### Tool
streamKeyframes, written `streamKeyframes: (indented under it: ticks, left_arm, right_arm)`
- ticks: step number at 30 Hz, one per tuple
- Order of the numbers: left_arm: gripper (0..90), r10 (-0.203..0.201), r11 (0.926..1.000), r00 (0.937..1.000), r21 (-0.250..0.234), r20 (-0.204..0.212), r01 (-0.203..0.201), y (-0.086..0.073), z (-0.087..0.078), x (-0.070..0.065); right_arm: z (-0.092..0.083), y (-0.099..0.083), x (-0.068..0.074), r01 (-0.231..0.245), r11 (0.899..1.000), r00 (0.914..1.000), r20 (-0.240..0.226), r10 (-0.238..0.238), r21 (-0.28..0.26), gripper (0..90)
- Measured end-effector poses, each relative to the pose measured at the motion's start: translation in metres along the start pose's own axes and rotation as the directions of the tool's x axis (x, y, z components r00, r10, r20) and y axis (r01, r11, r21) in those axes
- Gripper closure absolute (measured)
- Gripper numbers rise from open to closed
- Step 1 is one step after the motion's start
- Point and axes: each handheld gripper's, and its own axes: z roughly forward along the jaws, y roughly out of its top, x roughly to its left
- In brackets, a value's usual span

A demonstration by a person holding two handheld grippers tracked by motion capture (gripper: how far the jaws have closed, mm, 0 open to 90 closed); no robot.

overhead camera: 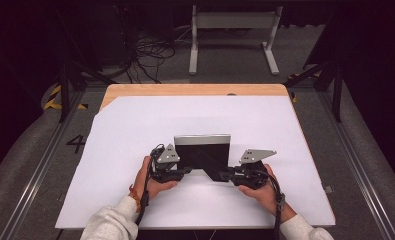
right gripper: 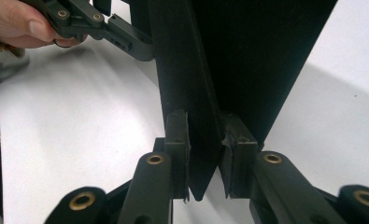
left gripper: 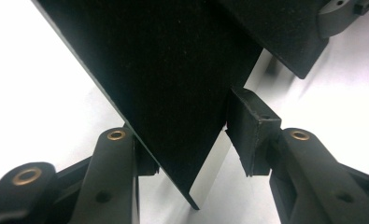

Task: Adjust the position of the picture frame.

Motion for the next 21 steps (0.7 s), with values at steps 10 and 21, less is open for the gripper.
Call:
streamKeyframes:
  ticks: [10,21]
  left_arm:
    - [59.2,0.015,0.9999,0.9995,0.0,-0.029,-0.015,0.0014,0.0008,-0.0011]
    - [56.1,0.009,0.9994,0.9989,-0.034,-0.045,-0.01,0.0035,-0.0051,-0.0002]
  right_arm:
    - [-0.0004,0.0008,0.0003,0.005,1.0,0.9999,0.012,-0.005,-0.009,75.9]
    - [-0.0012,-0.0002,0.0023,0.007,1.0,1.0,0.006,-0.007,-0.009,76.6]
